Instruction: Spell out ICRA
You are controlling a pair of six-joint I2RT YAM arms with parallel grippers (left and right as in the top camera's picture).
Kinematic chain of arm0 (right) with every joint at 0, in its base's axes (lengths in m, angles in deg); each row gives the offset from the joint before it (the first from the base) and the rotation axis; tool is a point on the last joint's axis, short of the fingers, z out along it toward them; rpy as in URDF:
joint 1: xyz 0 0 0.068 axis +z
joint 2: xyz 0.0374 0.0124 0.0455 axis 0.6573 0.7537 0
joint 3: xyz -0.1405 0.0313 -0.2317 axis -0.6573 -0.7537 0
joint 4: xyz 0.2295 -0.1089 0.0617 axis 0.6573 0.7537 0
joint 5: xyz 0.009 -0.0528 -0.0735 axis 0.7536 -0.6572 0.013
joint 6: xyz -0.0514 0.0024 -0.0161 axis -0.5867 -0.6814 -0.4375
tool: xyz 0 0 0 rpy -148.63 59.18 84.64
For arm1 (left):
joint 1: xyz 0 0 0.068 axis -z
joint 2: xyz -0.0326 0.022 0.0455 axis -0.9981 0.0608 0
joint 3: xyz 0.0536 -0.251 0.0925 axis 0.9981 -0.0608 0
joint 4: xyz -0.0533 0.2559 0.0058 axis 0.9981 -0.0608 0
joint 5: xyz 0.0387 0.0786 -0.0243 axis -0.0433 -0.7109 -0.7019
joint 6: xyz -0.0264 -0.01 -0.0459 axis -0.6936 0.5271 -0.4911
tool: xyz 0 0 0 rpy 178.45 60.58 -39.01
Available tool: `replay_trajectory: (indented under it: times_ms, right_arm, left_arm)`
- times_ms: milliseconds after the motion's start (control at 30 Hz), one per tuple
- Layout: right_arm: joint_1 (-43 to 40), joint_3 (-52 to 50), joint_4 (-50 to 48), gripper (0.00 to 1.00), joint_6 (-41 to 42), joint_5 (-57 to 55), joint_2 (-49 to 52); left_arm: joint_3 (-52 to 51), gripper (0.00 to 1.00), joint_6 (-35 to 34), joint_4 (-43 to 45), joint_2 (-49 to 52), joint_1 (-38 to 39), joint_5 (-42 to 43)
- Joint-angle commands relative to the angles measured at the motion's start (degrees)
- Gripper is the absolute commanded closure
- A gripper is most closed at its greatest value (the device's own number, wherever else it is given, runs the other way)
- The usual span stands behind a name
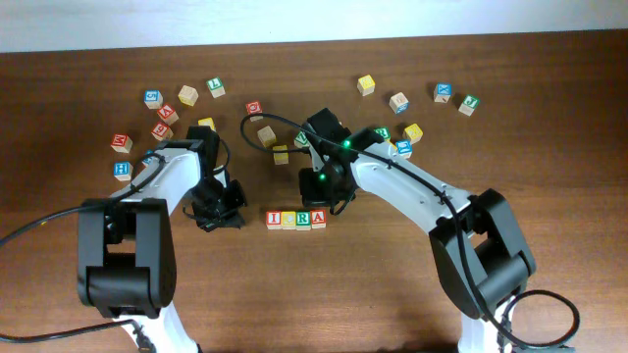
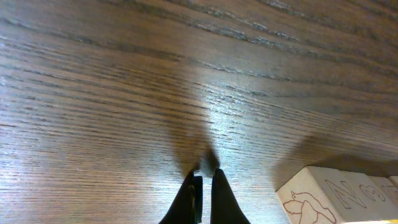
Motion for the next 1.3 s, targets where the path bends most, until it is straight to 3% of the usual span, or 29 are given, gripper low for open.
replay_trajectory:
  times_ms: [0, 1267]
  right_arm:
    - [0.3, 0.3, -0.4, 0.96, 0.6, -3.5, 2.4]
    - [-0.7, 1.6, 4.1, 0.96, 3.4, -6.4, 3.3]
  left_arm:
    - [-0.8, 0.99, 0.0, 0.4, 0.7, 0.2, -0.6]
    - [-0.8, 0.98, 0.4, 0.3, 0.7, 0.2, -0.6]
